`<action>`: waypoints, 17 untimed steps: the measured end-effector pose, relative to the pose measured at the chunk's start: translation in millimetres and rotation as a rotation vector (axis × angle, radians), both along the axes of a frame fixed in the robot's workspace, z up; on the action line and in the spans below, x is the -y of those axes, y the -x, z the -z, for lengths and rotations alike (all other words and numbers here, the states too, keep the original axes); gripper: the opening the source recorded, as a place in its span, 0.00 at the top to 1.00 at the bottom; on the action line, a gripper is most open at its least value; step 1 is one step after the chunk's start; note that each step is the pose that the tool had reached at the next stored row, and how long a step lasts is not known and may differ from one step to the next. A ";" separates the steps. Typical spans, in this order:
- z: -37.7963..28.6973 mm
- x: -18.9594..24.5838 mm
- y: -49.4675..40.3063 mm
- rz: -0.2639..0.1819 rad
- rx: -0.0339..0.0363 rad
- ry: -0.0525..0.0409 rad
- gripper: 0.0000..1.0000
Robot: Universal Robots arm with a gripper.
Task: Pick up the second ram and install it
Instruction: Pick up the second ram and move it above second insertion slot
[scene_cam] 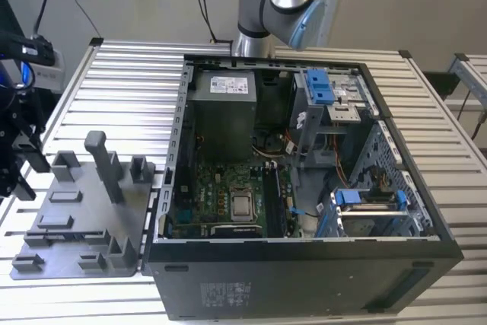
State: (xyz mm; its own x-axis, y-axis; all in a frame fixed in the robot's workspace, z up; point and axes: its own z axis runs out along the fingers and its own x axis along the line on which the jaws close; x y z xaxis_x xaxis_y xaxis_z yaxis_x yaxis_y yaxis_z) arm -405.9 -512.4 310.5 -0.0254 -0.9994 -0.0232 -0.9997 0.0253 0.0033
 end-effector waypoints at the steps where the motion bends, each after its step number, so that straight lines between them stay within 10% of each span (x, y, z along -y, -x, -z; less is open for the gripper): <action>1: 1.3 0.0 0.0 0.000 0.0000 0.0000 0.52; 17: 22.1 0.1 0.0 0.000 0.0001 -0.0001 0.52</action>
State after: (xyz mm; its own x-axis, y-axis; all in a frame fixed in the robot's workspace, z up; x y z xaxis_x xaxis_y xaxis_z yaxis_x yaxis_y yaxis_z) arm -405.9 -512.5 288.4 -0.0255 -0.9994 -0.0232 -0.9997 0.0254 0.0033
